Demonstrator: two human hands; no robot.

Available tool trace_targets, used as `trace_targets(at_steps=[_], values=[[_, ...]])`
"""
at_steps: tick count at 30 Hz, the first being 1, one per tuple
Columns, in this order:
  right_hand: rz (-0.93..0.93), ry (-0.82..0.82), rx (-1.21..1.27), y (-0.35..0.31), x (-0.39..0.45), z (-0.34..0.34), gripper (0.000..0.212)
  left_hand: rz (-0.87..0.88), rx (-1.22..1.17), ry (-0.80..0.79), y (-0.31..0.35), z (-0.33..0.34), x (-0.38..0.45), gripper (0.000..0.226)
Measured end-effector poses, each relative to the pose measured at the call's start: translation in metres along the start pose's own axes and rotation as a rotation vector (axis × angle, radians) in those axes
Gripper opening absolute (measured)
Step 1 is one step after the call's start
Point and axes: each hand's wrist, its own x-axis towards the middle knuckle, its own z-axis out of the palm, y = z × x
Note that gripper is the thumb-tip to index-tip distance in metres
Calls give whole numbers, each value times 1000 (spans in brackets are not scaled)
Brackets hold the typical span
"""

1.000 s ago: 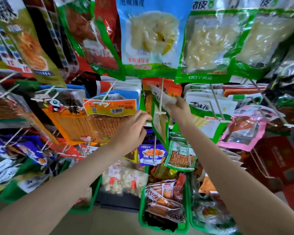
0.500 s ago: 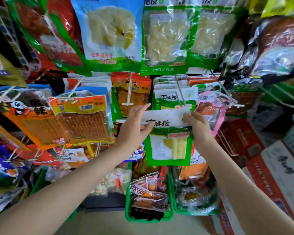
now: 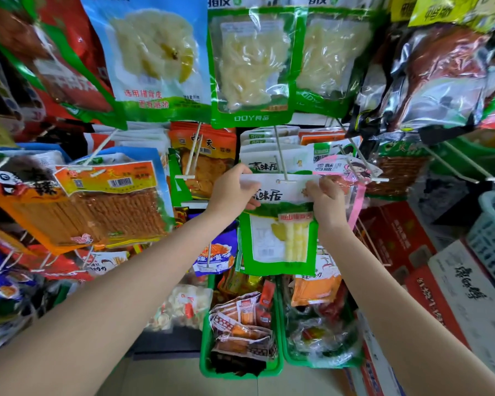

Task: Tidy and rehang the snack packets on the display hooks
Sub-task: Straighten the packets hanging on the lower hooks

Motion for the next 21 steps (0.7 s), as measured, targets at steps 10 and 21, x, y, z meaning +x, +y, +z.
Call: trace_targets(at_steps=[10,21], values=[[-138,6,-81,5,18,3,19,99,125,42,7,5,11,10],[-209,-50,-125,21,22,-5,24,37,259,39,12,4,6,17]])
